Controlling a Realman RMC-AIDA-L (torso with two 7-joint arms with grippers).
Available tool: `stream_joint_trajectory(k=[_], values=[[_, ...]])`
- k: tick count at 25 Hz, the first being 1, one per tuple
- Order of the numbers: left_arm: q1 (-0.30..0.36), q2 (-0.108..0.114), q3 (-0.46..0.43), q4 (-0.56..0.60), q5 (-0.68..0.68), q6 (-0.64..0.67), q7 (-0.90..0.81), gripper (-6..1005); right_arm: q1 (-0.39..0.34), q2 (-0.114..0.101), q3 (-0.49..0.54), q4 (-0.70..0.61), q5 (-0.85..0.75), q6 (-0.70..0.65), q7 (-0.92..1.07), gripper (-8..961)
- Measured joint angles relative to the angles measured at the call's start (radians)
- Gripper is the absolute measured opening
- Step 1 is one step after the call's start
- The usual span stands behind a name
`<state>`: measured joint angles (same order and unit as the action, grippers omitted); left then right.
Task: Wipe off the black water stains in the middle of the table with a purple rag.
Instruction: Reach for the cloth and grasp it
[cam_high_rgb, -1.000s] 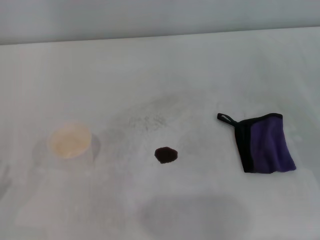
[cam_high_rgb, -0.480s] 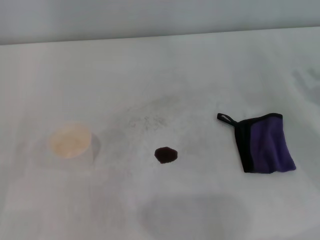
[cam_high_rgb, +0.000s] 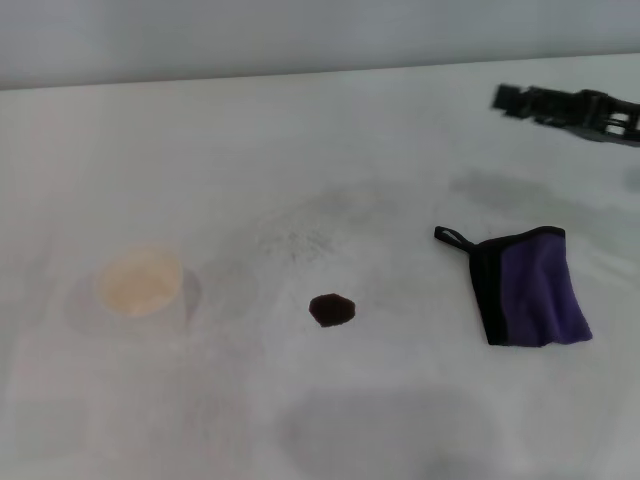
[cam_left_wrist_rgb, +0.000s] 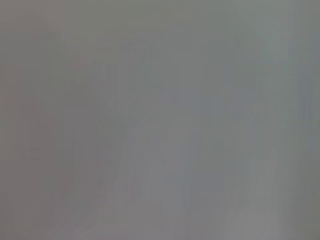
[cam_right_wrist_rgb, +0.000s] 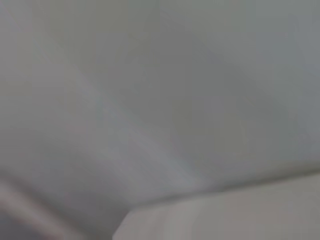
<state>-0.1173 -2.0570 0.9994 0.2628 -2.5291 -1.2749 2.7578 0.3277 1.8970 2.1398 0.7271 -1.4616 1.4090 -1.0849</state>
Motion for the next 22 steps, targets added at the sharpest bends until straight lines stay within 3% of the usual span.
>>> stream_joint_trajectory(k=[3, 7, 13, 18, 22], values=[[0.001, -0.003, 0.000, 0.029, 0.002, 0.000, 0.013, 886, 0.050, -0.001, 0.000, 0.095, -0.129, 0.075, 0.150, 560], [0.001, -0.006, -0.001, 0.055, 0.002, -0.003, 0.015, 886, 0.128, 0.018, -0.025, 0.243, -0.414, 0.090, 0.368, 560], [-0.006, -0.009, -0.002, 0.058, -0.002, -0.009, 0.026, 887, 0.217, 0.078, -0.051, 0.439, -0.853, 0.114, 0.613, 560], [-0.012, -0.009, -0.002, 0.065, 0.001, -0.009, 0.033, 887, 0.261, 0.106, -0.068, 0.555, -1.040, 0.193, 0.744, 560], [-0.012, -0.008, -0.002, 0.071, 0.001, -0.005, 0.039, 886, 0.286, 0.108, -0.156, 0.617, -1.146, 0.244, 0.861, 560]])
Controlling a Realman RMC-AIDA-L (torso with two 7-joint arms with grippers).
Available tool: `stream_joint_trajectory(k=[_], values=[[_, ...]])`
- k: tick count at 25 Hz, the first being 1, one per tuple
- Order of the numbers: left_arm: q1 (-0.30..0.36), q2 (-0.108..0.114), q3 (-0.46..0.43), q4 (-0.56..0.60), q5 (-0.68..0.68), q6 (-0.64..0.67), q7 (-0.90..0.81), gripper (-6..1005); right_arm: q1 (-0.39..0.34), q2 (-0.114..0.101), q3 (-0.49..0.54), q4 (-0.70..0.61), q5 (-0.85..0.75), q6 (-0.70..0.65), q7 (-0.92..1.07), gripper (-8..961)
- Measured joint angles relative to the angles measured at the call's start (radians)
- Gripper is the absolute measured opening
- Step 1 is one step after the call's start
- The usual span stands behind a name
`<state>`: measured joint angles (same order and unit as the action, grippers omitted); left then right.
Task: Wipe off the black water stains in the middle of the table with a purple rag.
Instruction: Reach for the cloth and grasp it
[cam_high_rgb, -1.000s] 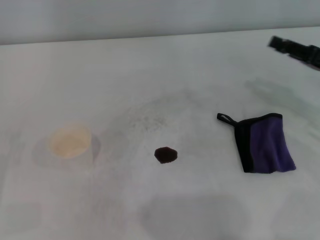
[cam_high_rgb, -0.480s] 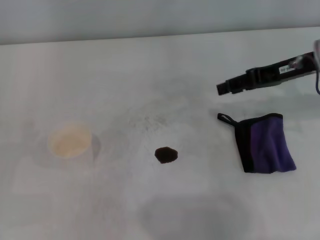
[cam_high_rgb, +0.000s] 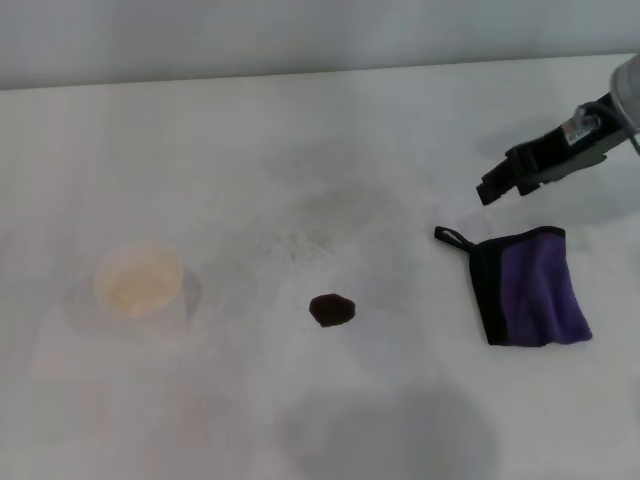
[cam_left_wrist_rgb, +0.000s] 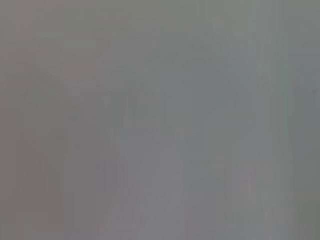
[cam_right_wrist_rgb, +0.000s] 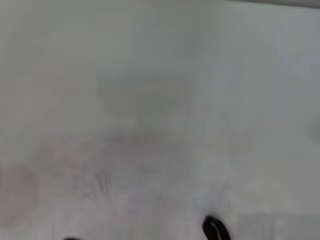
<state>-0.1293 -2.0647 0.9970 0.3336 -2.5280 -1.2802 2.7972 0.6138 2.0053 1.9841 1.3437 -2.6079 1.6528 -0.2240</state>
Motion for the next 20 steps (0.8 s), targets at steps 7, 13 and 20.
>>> stream_joint_trajectory(k=[7, 13, 20], values=[[-0.010, 0.006, 0.000, 0.001, 0.000, 0.004, 0.003, 886, 0.038, 0.004, -0.137, -0.004, -0.104, 0.063, 0.137, 525], [-0.015, 0.010, 0.000, 0.001, 0.000, 0.004, 0.005, 887, 0.048, 0.007, -0.191, -0.059, -0.121, 0.045, 0.173, 511], [-0.012, 0.011, 0.000, 0.001, 0.001, -0.002, 0.005, 887, 0.043, 0.007, -0.209, -0.166, -0.123, -0.031, 0.163, 502]])
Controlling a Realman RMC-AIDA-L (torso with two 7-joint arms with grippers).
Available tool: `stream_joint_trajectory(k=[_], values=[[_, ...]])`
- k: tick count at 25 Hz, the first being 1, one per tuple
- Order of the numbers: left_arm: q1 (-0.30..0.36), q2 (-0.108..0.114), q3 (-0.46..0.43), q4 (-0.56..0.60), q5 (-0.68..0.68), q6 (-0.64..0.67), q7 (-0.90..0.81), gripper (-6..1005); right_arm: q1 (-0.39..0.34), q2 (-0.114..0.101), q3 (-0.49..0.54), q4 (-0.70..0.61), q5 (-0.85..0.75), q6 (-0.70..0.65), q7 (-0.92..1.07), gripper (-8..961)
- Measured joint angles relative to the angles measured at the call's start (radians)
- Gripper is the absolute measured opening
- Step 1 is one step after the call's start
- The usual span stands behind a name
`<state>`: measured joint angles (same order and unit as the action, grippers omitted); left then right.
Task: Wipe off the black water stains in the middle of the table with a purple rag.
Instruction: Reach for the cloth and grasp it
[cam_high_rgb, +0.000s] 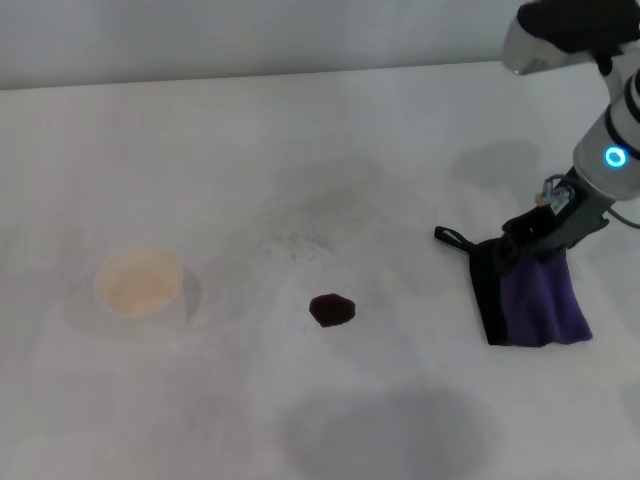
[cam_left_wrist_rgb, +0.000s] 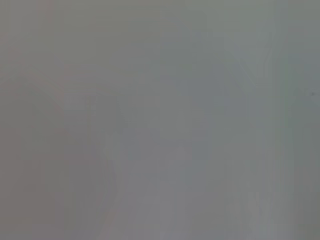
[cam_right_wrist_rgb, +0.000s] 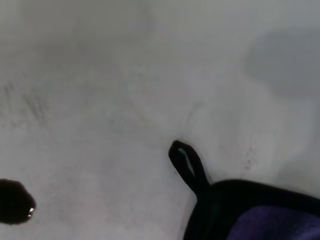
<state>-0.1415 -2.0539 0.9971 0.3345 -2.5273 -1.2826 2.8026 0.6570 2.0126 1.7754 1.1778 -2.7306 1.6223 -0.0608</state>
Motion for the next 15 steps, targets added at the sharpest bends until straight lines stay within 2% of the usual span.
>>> stream_joint_trajectory(k=[15], values=[[0.023, -0.005, 0.000, 0.012, 0.009, -0.015, 0.000, 887, -0.023, 0.000, -0.078, -0.089, -0.054, -0.098, 0.001, 448]])
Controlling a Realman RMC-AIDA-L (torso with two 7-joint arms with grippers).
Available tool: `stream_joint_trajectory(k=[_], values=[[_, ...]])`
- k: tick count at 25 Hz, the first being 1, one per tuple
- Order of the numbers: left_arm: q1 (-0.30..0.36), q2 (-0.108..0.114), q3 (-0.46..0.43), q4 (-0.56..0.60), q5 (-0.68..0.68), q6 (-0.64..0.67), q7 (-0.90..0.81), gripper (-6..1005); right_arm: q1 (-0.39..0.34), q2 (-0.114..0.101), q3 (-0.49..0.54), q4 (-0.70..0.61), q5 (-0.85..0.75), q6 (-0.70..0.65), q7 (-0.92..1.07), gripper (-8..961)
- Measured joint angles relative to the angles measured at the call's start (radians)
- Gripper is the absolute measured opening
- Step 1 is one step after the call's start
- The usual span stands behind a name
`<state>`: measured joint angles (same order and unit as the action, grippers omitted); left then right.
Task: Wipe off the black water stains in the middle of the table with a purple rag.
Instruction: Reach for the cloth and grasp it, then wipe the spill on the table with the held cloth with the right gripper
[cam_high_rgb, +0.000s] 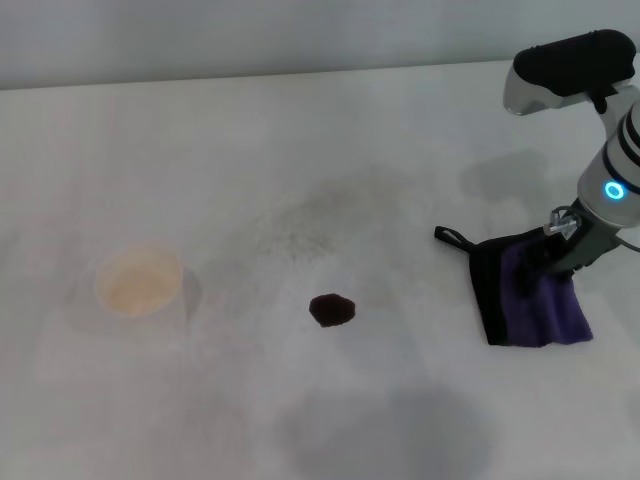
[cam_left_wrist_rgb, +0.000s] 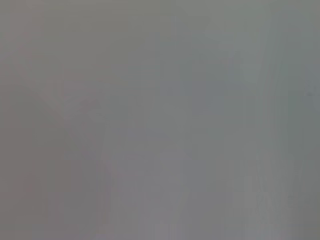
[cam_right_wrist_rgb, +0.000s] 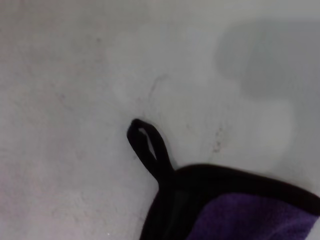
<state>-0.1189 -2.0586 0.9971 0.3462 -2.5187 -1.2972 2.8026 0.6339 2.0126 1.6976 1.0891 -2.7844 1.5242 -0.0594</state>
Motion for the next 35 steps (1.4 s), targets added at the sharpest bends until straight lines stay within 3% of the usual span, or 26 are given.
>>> stream_joint_trajectory(k=[17, 23, 28, 35], values=[[0.001, -0.003, 0.000, 0.001, 0.000, 0.000, 0.023, 887, 0.004, 0.002, -0.103, -0.013, 0.006, -0.036, 0.002, 387], [0.001, -0.003, 0.000, 0.001, 0.000, 0.000, 0.023, 888, 0.013, 0.004, -0.141, -0.020, 0.011, -0.056, 0.004, 158], [0.002, -0.003, 0.000, 0.001, 0.000, 0.000, 0.023, 888, 0.008, 0.005, -0.144, 0.015, 0.034, -0.056, 0.002, 94], [0.002, -0.004, 0.000, 0.001, 0.000, -0.001, 0.023, 888, 0.006, 0.008, -0.203, 0.085, 0.118, -0.065, 0.005, 94]])
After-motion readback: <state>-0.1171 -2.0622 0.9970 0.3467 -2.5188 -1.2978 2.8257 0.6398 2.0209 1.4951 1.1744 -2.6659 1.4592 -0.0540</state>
